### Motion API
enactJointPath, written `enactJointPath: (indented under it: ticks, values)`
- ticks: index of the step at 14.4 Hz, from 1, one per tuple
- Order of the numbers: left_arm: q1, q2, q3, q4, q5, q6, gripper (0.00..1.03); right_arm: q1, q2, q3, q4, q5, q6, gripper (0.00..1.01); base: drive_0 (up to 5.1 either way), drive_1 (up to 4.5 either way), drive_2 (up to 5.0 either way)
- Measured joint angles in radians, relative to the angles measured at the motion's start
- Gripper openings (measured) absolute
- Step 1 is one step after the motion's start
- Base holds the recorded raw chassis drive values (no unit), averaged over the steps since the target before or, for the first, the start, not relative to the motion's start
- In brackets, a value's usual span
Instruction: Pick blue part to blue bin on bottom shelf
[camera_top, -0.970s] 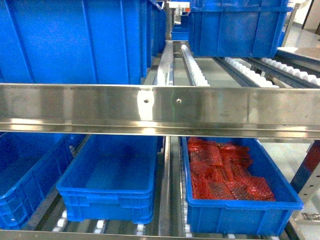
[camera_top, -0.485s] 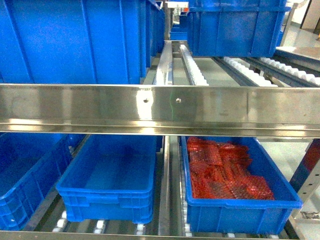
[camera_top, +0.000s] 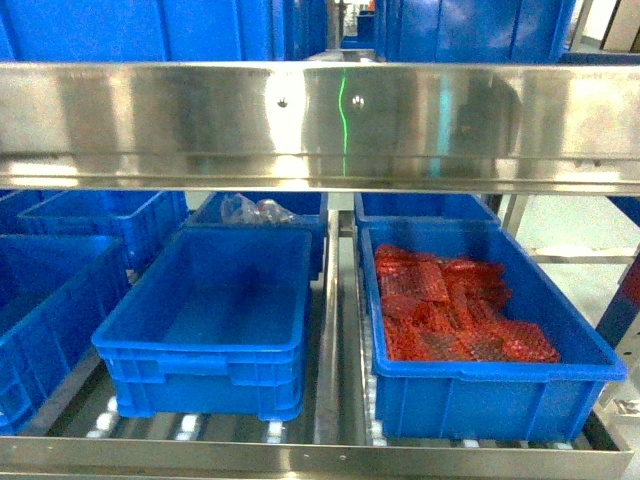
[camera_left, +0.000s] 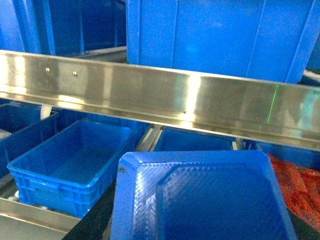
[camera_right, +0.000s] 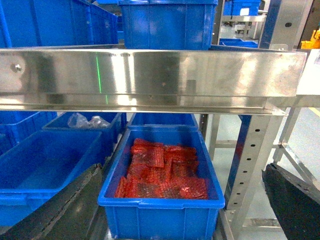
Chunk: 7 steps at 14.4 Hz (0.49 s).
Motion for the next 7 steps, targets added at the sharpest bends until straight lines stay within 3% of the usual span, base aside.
enactJointPath:
  ticks: [7]
  values:
    - [0.000,0.000,0.000,0.000,0.000,0.000,0.43,0.000,0.000,0.000,0.000,0.000,0.001,0.98,0.0,0.00,0.0]
